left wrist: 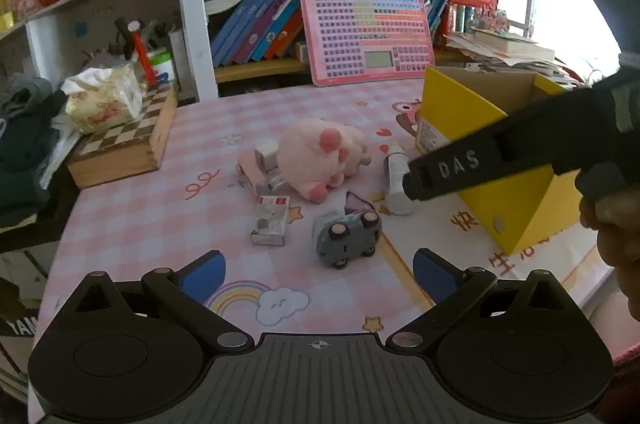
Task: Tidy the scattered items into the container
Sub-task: 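Grasp the white spray bottle with the right tool while the left tool approaches the grey toy car, then lift the grey toy car with the left tool while the right tool lifts the spray bottle, then carry the toy car and spray bottle with both tools over the yellow box, then lower both tools into the box and release the car and bottle, then withdraw both tools from the box back over the table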
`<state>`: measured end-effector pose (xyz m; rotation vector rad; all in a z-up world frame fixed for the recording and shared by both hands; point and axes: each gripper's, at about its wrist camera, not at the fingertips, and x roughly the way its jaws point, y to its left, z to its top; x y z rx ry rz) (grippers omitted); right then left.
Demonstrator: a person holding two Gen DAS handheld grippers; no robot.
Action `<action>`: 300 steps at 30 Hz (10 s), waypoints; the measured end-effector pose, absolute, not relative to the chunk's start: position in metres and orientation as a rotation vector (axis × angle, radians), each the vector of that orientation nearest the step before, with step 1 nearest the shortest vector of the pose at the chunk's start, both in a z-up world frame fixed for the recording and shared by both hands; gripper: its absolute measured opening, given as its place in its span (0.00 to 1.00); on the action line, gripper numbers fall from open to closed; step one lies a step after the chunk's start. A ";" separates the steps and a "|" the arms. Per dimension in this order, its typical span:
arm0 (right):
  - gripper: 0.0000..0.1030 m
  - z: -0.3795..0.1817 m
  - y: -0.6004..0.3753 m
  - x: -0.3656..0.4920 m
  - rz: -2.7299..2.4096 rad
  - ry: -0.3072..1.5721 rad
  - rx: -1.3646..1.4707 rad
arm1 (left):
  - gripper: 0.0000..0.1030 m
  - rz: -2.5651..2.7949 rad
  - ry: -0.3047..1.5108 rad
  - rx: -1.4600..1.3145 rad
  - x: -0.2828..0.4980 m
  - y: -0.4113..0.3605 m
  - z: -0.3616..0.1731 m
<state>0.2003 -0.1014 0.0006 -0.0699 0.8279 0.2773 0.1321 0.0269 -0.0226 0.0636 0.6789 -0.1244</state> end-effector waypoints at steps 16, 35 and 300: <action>0.52 -0.019 -0.094 0.281 0.207 0.948 -0.045 | 0.93 -0.206 0.714 0.080 0.194 0.013 -0.056; 0.50 -0.065 -0.086 0.334 0.117 1.100 -0.080 | 0.75 -0.246 0.822 0.067 0.227 0.020 -0.076; 0.82 0.004 -0.260 0.055 0.136 0.788 -0.017 | 0.95 -0.188 0.709 0.062 0.046 -0.035 0.010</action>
